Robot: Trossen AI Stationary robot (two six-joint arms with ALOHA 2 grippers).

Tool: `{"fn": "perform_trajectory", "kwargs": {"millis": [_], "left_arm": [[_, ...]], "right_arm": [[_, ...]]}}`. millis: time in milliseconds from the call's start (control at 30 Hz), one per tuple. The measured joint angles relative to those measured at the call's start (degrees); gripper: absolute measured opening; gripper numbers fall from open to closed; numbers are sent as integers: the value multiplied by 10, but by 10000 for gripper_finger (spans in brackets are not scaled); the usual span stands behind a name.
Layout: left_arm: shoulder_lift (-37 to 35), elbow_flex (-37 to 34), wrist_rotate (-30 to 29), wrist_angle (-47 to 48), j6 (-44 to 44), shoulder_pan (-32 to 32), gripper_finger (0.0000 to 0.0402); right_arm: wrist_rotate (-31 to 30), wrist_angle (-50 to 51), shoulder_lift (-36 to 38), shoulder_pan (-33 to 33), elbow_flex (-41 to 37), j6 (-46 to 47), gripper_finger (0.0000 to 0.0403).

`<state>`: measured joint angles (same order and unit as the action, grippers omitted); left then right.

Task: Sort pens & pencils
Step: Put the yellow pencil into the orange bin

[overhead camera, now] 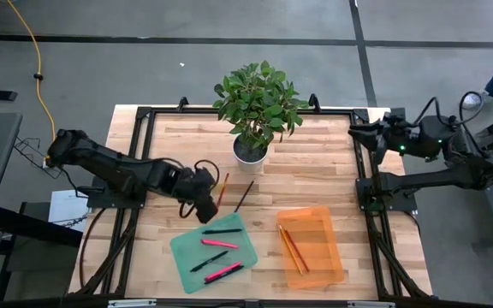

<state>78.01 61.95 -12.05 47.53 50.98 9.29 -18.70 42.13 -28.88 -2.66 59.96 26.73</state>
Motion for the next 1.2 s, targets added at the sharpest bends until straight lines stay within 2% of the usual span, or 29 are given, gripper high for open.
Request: {"fn": "perform_trajectory", "kwargs": {"millis": [233,400,500,667,967,1067,1200], "left_arm": [[0,0,-66,-119,-53,63,10],[0,0,-117,-237,-102,85,10],[0,0,-123,-296,-132,85,10],[0,0,-145,-347,-161,83,10],[1,0,-173,-425,-175,83,10],[6,0,-180,-464,-192,81,10],[26,1,-168,-517,-198,68,10]], "right_arm": [[14,-13,-10,0,0,92,103],[73,-43,-33,1,0,94,103],[91,-84,-49,5,-12,90,103],[109,-218,-57,50,-99,85,103],[92,-514,-12,142,-314,171,103],[78,-543,-6,168,-339,183,99],[71,-540,-20,192,-331,175,95]]}}
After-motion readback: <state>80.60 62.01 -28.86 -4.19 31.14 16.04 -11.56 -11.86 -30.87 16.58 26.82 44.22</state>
